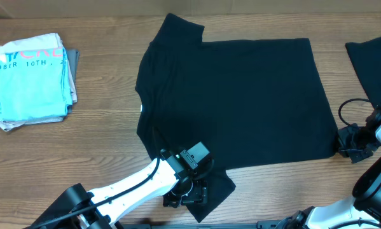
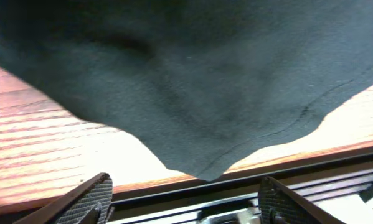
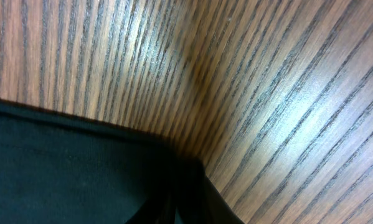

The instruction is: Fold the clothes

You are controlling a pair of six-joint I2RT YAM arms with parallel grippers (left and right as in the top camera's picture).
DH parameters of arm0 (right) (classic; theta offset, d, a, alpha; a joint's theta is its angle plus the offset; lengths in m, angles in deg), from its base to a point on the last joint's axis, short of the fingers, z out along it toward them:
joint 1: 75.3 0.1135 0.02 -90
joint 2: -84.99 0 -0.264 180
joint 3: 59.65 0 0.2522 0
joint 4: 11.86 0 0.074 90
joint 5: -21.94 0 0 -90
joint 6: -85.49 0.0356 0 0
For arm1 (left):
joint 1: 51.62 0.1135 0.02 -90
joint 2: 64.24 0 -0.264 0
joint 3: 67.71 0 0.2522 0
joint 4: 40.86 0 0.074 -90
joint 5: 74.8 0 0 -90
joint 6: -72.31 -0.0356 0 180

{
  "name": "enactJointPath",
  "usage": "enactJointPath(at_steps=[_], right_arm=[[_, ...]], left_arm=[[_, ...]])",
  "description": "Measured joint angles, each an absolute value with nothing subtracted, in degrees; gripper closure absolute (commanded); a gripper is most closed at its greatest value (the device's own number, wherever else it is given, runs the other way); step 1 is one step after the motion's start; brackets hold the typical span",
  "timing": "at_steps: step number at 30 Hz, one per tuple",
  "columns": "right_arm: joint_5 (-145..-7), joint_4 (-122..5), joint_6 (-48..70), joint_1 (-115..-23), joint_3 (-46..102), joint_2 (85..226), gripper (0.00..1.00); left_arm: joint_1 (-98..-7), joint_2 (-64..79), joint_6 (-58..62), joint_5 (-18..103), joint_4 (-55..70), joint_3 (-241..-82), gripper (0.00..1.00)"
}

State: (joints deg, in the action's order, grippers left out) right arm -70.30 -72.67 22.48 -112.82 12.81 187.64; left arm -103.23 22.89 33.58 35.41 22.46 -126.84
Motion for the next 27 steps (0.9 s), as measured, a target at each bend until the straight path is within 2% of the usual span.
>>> enactJointPath(at_steps=[11,15,23,27], right_arm=[[-70.39,-72.62,22.48,-112.82,12.81,187.64,0.85],[-70.37,-72.62,22.5,-112.82,12.81,187.64,0.85],[-70.39,-72.6,22.5,-112.82,12.81,187.64,0.85],[-70.39,-72.62,22.48,-112.82,12.81,187.64,0.86]], left_arm=[[-103.21,23.09,31.5,30.25,22.57,-126.84,0.2],[-103.23,23.15,28.83,26.64,22.64,-126.84,0.27],[-103.23,23.15,19.96,24.63,18.86,-126.84,0.27],[-103.23,23.15,16.59,25.31,17.96,-126.84,0.3]])
